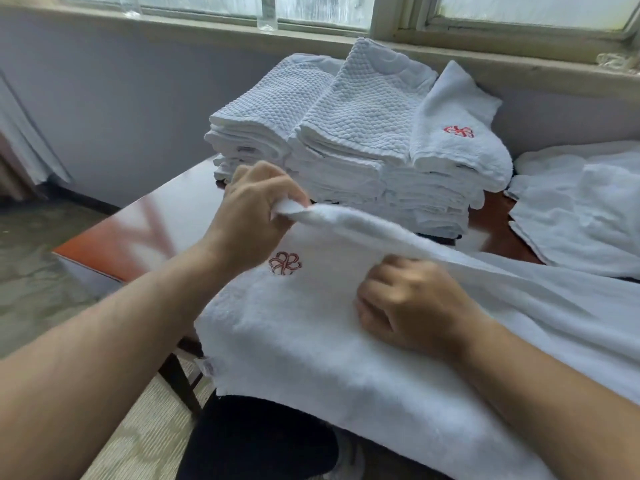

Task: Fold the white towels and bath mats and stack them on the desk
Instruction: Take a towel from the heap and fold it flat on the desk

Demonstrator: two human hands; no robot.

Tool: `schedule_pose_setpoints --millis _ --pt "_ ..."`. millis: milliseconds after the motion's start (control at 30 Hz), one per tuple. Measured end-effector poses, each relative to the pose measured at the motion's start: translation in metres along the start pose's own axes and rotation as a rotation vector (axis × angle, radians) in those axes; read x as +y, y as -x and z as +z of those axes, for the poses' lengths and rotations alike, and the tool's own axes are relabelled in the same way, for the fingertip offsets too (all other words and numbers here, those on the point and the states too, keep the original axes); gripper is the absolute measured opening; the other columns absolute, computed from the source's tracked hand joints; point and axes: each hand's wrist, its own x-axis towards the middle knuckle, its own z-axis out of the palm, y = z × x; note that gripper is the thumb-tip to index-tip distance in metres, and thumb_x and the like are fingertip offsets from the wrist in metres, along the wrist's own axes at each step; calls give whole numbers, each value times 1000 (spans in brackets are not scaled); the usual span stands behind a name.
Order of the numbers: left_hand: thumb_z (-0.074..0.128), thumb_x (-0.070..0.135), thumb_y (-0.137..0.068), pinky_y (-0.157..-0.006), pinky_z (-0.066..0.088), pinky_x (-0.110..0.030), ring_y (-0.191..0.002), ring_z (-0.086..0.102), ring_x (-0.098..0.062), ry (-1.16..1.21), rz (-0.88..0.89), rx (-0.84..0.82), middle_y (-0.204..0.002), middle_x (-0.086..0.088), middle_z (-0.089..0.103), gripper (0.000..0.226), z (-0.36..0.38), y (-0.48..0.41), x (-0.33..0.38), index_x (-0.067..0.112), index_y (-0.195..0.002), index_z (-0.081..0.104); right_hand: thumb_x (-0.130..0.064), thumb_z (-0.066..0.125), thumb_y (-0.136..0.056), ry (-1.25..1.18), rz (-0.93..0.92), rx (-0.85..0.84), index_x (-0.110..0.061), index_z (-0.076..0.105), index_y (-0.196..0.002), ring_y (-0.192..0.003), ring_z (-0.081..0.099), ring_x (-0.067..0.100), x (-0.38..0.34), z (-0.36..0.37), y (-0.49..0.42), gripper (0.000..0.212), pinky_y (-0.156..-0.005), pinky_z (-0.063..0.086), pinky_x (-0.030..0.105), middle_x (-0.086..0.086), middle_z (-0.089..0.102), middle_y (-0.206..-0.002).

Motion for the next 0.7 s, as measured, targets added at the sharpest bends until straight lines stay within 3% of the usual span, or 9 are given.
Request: schedule_pose_setpoints --millis 33,100,167,233,333,433,500,633,700 --pt "75 7 -84 -98 40 -45 -111 46 -26 -22 -69 -21 -105 7 56 22 0 11 -3 29 -85 72 -26 59 -93 16 -56 107 -13 60 -71 -66 56 31 -6 -1 4 26 -57 48 38 8 60 -73" --pt "71 2 -82 -101 36 -46 -115 42 -25 -41 -182 -32 -108 8 56 29 3 30 -8 30 -79 69 -26 70 -88 77 12 227 -12 59 -85 -74 54 30 -13 -2 7 18 -62 45 40 10 60 -84" --pt "71 3 -82 -99 34 -40 -114 41 -24 -55 -227 -4 -110 10 54 27 7 43 -12 30 -79 67 -33 77 -82 91 285 205 -12 60 -110 -93 55 34 -11 0 6 38 -75 45 44 14 62 -107" --pt "73 7 -82 -96 32 -35 -111 40 -23 -60 -236 46 -110 11 51 25 10 49 -13 30 -81 65 -34 78 -84 84 473 88 -8 66 -115 -99 56 38 -7 3 5 42 -80 45 46 15 62 -111" --pt "70 5 -82 -96 37 -37 -105 39 -19 -12 -219 123 -111 11 49 30 11 50 -14 33 -89 60 -23 69 -91 136 336 125 -7 69 -89 -75 57 35 -4 5 9 17 -65 44 44 12 60 -83" --pt "54 -1 -77 -94 37 -24 -102 40 -14 87 -248 232 -106 14 50 42 8 52 -16 38 -91 57 -17 73 -86 87 121 165 -6 72 -91 -68 55 32 -7 4 13 12 -59 46 40 11 57 -78" --pt "43 -3 -71 -94 35 -15 -104 45 -15 155 -289 312 -101 19 52 50 6 54 -18 43 -81 60 -15 76 -82 56 65 129 -8 76 -97 -69 57 32 -8 3 12 16 -61 49 40 10 59 -81" --pt "41 -13 -71 -100 42 -34 -108 55 -20 237 -341 365 -96 20 62 58 1 53 -25 39 -58 63 -35 55 -95 3 27 6 -13 77 -95 -60 55 28 -9 -1 8 31 -56 38 29 5 58 -72" --pt "42 -9 -73 -96 46 -34 -106 60 -15 209 -268 304 -96 20 68 49 -7 59 -32 32 -54 60 -46 42 -98 -43 93 -110 -17 77 -94 -61 56 27 -12 -3 7 46 -53 34 27 2 58 -71"
